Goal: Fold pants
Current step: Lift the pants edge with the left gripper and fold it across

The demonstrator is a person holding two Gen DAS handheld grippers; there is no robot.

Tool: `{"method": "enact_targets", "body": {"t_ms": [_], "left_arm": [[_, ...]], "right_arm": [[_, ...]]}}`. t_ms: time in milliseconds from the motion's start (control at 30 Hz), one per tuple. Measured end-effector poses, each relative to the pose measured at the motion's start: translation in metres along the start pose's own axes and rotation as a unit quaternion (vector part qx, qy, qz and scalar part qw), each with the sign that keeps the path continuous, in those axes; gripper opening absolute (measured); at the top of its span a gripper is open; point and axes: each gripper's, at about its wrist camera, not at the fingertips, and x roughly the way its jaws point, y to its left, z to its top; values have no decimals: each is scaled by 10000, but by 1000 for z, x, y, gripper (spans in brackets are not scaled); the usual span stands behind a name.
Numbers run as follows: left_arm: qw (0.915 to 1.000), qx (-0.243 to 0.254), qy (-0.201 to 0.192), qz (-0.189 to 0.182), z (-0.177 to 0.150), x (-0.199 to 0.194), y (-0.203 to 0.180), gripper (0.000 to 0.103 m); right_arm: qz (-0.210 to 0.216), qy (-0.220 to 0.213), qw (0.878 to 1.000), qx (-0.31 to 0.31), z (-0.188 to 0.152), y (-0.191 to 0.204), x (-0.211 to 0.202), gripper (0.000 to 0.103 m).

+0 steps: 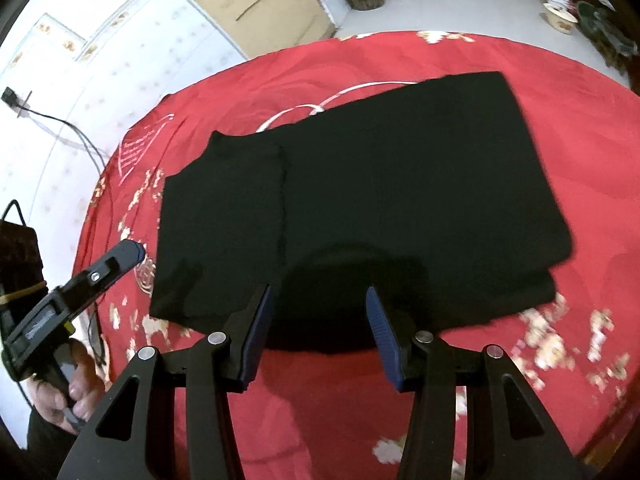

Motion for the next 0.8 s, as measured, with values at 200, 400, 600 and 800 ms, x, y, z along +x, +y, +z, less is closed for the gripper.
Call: {"method": "enact_targets", "body": {"t_ms": [200, 400, 600, 800], "left_arm": [[9956, -374, -54, 852, -6, 7, 40, 38], [9915, -417, 23, 1232, -6, 17, 57, 38], [9906, -483, 95, 1274, -12, 20, 61, 38], [9916, -490, 112, 1191, -15, 18, 59, 38]], "right_arm": [[441, 249, 9986, -165, 17, 16, 42, 49], [708, 133, 9968, -341, 33, 28, 69, 49], [806, 279, 9962, -196, 43, 29, 78, 4], [893, 115, 9957, -209, 38, 27, 55, 2]]}}
